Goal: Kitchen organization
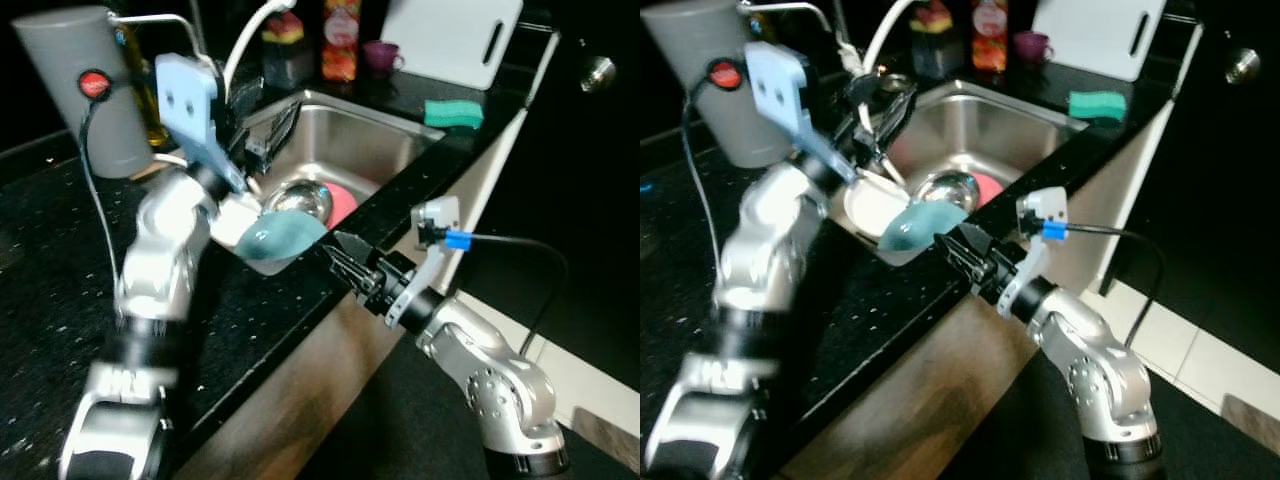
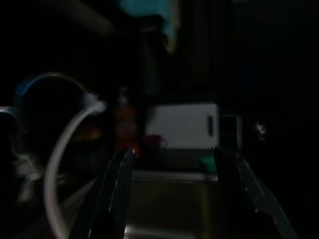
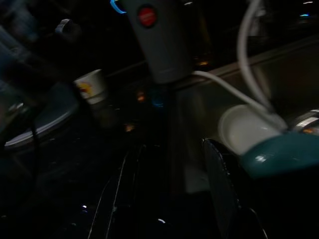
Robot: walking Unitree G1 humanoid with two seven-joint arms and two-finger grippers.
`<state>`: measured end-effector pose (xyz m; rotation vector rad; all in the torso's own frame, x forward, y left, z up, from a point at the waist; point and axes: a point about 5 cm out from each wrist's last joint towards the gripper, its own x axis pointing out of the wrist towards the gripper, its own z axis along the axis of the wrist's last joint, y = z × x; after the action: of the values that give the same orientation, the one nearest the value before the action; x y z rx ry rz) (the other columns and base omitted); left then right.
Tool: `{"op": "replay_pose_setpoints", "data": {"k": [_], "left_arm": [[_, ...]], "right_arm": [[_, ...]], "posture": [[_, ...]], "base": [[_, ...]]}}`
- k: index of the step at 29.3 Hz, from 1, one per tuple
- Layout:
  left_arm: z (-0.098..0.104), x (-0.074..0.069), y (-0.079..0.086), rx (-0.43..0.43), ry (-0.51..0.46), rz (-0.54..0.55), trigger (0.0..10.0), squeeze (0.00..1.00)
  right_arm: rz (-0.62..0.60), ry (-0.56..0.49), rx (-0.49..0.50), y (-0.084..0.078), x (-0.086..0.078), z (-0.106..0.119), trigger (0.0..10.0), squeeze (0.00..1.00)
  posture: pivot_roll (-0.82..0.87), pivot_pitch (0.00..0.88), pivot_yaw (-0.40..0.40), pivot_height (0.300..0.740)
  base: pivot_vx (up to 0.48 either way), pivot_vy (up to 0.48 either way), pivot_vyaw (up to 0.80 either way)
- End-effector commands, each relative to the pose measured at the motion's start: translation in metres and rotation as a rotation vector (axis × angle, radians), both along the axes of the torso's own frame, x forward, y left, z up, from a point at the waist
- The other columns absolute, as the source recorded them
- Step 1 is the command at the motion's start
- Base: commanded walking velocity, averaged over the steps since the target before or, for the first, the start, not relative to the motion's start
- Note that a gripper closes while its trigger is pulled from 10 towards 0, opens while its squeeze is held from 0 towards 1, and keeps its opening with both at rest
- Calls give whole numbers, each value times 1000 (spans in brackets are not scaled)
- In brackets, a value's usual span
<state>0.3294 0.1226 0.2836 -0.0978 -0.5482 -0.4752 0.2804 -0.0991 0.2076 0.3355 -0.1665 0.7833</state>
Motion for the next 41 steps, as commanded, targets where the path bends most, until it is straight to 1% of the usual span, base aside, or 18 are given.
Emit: {"op": "replay_pose_setpoints", "data": {"k": [1,2,3,5,7,10,11,13,14,17,26,41], "left_arm": [[-6,-8,4,-32,28,24,10000,0],[-10,-15,5,-1,42,35,10000,0],[-10,-15,5,-1,42,35,10000,0],[-13,-21,6,10,61,58,10000,0],[-13,-21,6,10,61,58,10000,0],[-14,-33,5,28,89,98,10000,0],[-14,-33,5,28,89,98,10000,0],[-17,-40,2,26,120,118,10000,0],[-17,-40,2,26,120,118,10000,0],[-19,-47,-1,37,132,132,10000,0],[-13,-52,-2,47,139,150,10000,0],[-14,-51,-11,60,169,134,10000,0]], "right_arm": [[-8,-9,-4,0,4,-2,10000,0],[-9,-12,-4,0,7,-3,10000,0],[-9,-12,-4,0,7,-3,10000,0],[-9,-17,-6,0,10,-4,10000,0],[-9,-17,-6,0,10,-4,10000,0],[-7,-29,-8,1,14,-5,10000,0],[-7,-29,-8,1,14,-5,10000,0],[-4,-35,-8,2,17,-6,10000,0],[-4,-35,-8,2,17,-6,10000,0],[6,-42,-12,3,19,-6,10000,0],[23,-58,-17,7,22,-7,10000,0],[21,-73,-17,9,25,-7,10000,0]], "posture": [[91,0,5,740],[97,0,2,740],[97,0,2,740],[105,0,0,740],[105,0,0,740],[113,0,-7,740],[113,0,-7,740],[125,0,-18,740],[125,0,-18,740],[132,0,-23,740],[139,0,-24,740],[134,0,-13,740]], "base": [[0,0,0],[0,0,0],[0,0,0],[0,0,0],[0,0,0],[0,0,0],[0,0,0],[0,0,0],[0,0,0],[0,0,0],[0,0,0],[-294,0,0]]}}
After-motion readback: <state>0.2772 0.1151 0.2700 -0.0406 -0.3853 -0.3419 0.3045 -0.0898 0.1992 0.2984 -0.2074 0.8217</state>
